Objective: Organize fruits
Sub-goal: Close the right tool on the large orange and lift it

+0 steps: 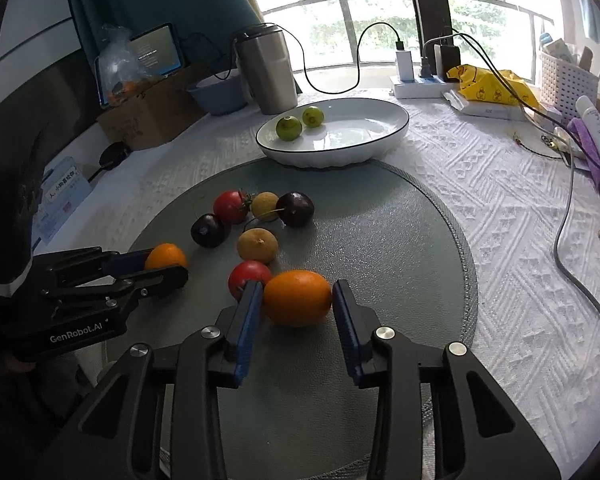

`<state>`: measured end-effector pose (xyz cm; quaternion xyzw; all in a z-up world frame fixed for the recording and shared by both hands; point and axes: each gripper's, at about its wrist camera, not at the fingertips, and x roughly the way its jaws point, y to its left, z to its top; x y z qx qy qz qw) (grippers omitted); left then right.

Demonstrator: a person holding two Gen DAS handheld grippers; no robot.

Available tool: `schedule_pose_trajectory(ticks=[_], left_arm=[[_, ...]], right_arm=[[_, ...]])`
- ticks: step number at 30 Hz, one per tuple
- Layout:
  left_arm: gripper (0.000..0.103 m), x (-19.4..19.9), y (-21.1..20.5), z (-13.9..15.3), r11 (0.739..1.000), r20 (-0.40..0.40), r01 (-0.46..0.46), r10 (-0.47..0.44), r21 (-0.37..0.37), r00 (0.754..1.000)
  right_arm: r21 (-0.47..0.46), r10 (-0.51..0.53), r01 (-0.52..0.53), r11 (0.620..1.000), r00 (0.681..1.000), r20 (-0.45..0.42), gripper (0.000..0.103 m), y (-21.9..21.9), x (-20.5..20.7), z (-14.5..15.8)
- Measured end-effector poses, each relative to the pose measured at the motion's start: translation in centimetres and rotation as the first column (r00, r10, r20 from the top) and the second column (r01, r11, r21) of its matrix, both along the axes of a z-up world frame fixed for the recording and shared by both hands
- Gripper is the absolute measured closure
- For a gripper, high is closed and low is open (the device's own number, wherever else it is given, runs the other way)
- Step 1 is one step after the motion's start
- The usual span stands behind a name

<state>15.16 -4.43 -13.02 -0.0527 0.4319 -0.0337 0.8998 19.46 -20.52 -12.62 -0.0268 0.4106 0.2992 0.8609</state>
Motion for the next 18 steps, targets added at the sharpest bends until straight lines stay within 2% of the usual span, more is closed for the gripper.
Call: schedule_pose_trajectory(ticks=[7, 13, 15, 18], left_arm=[[0.069, 0.0, -0.4, 0.6, 1.000, 0.014, 0.013, -0.013, 0.000, 1.000], [0.069, 0.1, -0.5, 0.8, 1.000, 0.015, 0.015, -0.015, -0.004, 1.000], [0.069, 0.1, -0.5, 0.8, 1.000, 0.016, 0.016, -0.015, -0.004, 1.000], [0.069, 0.1, -0.5, 0.9, 1.000, 0.019, 0.017, -0.017, -0.006, 1.000]], right_arm=[[0.000, -0.005, 0.005, 1.000, 1.000, 0.019, 0.075, -0.4, 0.1, 0.7], [0.005, -0.005, 0.005, 1.000, 1.000, 0.007, 0.075, -0.2, 0.6, 0.5], [0.010, -0.008, 0.008, 1.000, 1.000, -0.003, 0.074, -0.2, 0.8, 0.4], [0.021, 0.008, -0.007, 1.000, 0.999, -0.048, 0.061, 0.0, 1.2, -0.3]])
